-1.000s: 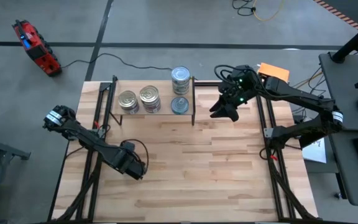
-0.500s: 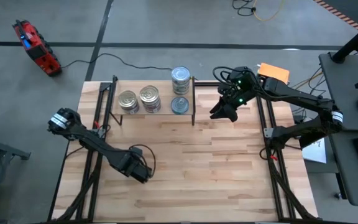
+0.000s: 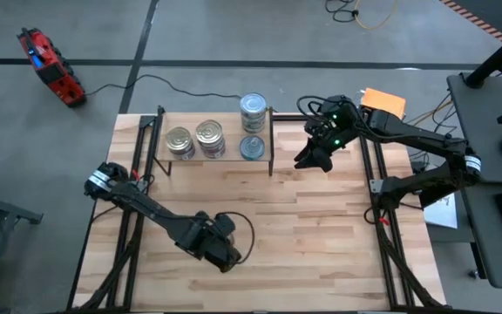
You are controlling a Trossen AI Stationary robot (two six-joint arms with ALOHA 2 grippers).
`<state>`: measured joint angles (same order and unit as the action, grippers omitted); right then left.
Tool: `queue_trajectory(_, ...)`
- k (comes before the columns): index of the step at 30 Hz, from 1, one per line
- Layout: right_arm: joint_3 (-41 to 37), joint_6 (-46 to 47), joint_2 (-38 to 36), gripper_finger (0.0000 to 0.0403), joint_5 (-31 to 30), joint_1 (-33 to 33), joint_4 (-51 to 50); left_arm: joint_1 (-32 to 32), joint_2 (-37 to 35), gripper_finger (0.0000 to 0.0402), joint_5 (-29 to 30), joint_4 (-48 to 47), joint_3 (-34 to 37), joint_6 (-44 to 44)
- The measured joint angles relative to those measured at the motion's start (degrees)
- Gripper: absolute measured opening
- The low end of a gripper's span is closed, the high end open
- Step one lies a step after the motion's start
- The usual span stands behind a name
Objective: Stack canned seafood by type on shelf
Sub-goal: Stack the blue and pink tuna can on top of the blue and pink tuna can on the shelf
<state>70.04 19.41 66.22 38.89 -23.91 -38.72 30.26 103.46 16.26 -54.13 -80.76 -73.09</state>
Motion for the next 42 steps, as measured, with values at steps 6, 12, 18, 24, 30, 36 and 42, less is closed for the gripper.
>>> queue_trajectory(6, -2.15, 1.08, -0.01, 0.021, 0.02, 2.14, -1.9, 0.0, -0.45, 0.0, 6.76, -6.43, -9.97, 8.96)
queue_trajectory(12, -8.63, 4.15, -1.37, 0.021, -0.17, 5.74, -1.5, 0.0, -3.6, 0.0, 8.54, -3.92, -14.45, 10.26)
queue_trajectory(18, -16.07, 10.07, -4.34, 0.021, -5.5, 11.24, 2.67, 0.44, -7.6, 0.0, 10.08, 4.87, -14.5, 16.8)
queue_trajectory(24, -20.33, 20.34, -6.06, 0.021, -12.33, 19.01, 13.7, 0.07, -9.42, 0.0, 13.58, 8.43, -13.64, 25.08)
queue_trajectory(30, -21.04, 27.82, -4.35, 0.021, -21.66, 26.48, 27.18, -0.15, -13.72, 0.0, 12.41, 15.96, -3.95, 27.04)
queue_trajectory(36, -18.56, 32.94, 1.15, 0.0209, -27.42, 31.14, 31.35, -0.17, -23.5, 0.0, 6.16, 40.28, 15.69, 26.43)
queue_trajectory(42, -12.28, 36.53, 10.93, 0.0193, -31.45, 35.06, 31.27, -0.15, -31.39, 0.0, 3.09, 41.19, 28.98, 8.47)
